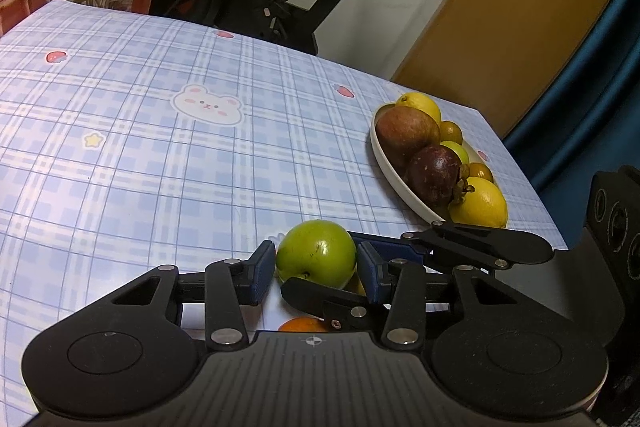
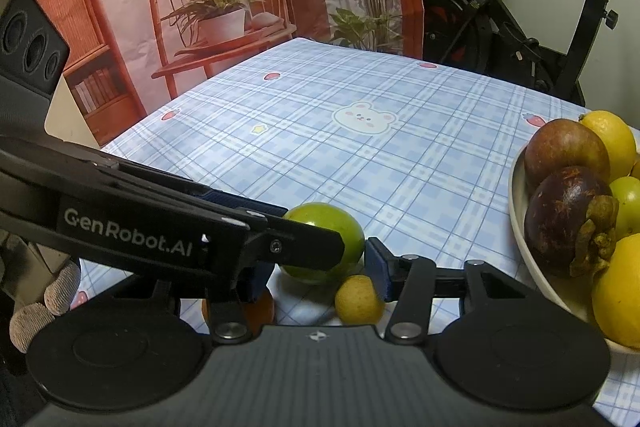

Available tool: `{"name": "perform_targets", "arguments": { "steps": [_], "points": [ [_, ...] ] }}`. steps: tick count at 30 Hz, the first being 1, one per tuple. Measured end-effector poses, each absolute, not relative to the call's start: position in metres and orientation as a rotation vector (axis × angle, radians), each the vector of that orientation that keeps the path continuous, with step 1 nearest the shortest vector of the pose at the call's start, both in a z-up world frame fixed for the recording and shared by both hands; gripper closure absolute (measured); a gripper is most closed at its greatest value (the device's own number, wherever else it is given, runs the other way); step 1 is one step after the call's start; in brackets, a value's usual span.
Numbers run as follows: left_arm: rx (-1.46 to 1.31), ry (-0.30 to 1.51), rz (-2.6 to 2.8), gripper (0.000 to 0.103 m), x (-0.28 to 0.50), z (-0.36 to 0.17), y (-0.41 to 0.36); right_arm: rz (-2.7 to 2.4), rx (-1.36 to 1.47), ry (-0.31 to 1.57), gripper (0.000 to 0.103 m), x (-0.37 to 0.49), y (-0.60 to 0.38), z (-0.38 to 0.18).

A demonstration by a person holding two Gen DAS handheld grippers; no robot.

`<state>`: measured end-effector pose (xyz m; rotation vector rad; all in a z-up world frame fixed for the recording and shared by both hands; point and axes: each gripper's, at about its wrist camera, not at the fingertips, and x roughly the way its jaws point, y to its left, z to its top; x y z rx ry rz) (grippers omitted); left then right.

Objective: Organize fruits
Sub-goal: 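Close the left tool around the green apple and lift it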

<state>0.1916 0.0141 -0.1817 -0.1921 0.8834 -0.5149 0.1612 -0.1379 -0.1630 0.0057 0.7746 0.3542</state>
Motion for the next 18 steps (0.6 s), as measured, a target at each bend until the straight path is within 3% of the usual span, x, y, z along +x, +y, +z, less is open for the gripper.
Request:
{"name": "perform_targets", "arguments": {
  "steps": [18],
  "points": [
    [-0.191, 0.881, -0.527, 0.055, 0.1904, -0.1830, 0.0145, 0.351, 0.024, 0.779, 0.051, 0.1620, -0.1385, -0.1634]
  ]
}}
